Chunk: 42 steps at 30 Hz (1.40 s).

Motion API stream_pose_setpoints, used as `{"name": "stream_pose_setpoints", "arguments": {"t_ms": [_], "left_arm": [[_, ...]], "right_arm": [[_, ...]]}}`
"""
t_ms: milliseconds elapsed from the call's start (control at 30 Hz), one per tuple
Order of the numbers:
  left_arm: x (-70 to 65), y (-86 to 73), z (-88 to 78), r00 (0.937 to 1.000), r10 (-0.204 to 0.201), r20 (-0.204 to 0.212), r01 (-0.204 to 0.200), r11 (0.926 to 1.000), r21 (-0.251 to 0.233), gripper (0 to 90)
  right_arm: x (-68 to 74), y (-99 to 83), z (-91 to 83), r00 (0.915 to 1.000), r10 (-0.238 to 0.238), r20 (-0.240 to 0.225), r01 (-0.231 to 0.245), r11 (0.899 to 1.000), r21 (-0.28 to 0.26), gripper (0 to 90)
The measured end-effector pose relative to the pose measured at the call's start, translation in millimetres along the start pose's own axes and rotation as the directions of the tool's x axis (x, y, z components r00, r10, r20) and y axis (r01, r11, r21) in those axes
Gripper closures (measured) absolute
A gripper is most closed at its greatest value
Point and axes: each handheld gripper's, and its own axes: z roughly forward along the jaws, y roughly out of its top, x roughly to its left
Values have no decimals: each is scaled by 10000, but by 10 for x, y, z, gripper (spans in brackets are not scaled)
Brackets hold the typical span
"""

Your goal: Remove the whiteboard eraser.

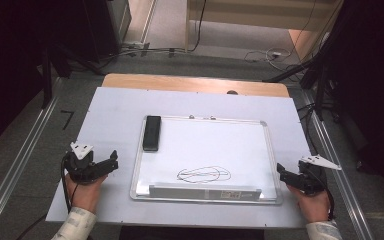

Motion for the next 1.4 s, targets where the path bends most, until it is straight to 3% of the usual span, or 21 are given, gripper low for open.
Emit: {"name": "stream_pose_setpoints", "arguments": {"t_ms": [133,267,633,1000,1400], "left_arm": [[31,13,-1,9994,-350,32,351,9994,-43,27],[24,24,-11,9995,-286,-116,284,9995,-114,46],[-37,52,63,9997,-261,-22,261,9997,-3,47],[-153,125,157,9977,-530,429,525,9986,110,53],[-249,241,262,9969,-614,491,608,9981,136,53]], "right_arm": [[-5,3,-5,10000,-27,-5,26,10000,-61,184],[-3,4,-2,10000,-51,0,51,10000,-43,184],[3,6,-8,10000,-18,-2,18,10000,-44,184],[-4,5,-12,10000,-35,-19,35,10000,-52,184],[-4,4,-12,10000,13,-34,-14,10000,-53,184]]}}
